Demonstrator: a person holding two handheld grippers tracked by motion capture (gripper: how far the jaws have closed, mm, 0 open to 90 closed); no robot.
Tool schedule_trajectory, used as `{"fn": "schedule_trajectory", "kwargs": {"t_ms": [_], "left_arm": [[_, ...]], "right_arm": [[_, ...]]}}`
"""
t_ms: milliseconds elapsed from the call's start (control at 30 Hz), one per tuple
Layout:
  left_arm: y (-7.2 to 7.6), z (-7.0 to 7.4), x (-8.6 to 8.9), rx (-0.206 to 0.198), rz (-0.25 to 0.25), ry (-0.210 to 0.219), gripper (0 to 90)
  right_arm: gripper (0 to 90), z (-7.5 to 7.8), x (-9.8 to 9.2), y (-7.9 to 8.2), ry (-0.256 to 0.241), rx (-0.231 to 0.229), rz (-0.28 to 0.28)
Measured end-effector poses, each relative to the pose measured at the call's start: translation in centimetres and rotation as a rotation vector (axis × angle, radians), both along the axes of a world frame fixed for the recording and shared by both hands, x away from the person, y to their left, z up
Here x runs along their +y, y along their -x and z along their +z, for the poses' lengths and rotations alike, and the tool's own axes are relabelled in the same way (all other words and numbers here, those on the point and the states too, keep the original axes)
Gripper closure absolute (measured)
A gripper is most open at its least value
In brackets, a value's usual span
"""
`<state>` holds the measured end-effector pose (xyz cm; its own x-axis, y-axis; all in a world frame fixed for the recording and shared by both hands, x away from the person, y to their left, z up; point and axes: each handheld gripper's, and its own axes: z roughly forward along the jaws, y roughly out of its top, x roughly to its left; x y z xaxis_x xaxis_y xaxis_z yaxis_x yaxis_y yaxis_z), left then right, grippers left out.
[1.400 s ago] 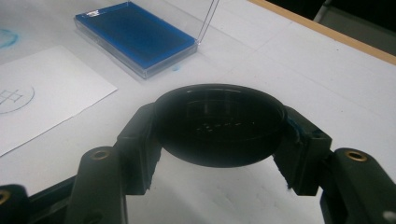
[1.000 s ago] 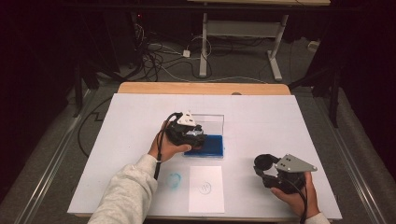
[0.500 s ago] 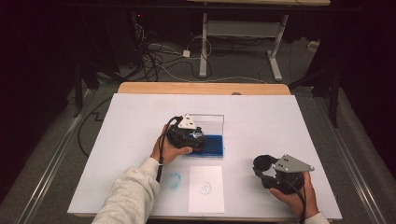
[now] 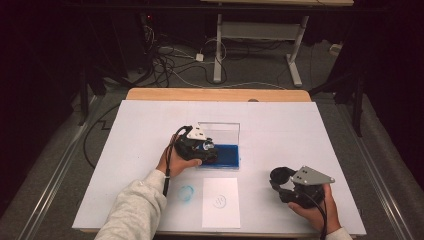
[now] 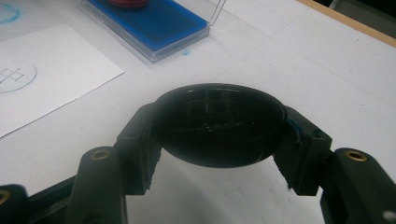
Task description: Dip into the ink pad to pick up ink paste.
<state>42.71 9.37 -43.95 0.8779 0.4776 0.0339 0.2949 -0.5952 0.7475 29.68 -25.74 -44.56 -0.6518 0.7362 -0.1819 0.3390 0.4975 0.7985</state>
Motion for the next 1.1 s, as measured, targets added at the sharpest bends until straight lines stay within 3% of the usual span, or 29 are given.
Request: {"fn": "schedule_trajectory", "kwargs": {"t_ms": [233, 433, 600, 867, 1100], "left_arm": [[0.07, 0.08, -0.29, 0.008, -0.013, -0.016, 53.8], [0.02, 0.34, -0.21, 0.015, -0.012, -0.003, 52.1], [0.18, 0.53, -0.37, -0.004, -0.030, -0.035, 54.9], [0.17, 0.67, -0.67, 0.008, -0.024, -0.058, 55.1], [0.17, 0.58, -0.55, 0.025, -0.015, -0.043, 55.0]], "right_arm": [[38.6, -0.09, 0.08, -0.03, 0.006, 0.004, -0.002], [38.6, -0.15, 0.03, -0.07, 0.002, 0.009, -0.002], [38.6, -0.13, 0.04, -0.05, 0.001, 0.009, -0.002], [38.6, -0.18, 0.11, -0.04, 0.005, 0.010, 0.000], [38.6, -0.17, 0.17, -0.01, 0.006, 0.008, 0.001]]}}
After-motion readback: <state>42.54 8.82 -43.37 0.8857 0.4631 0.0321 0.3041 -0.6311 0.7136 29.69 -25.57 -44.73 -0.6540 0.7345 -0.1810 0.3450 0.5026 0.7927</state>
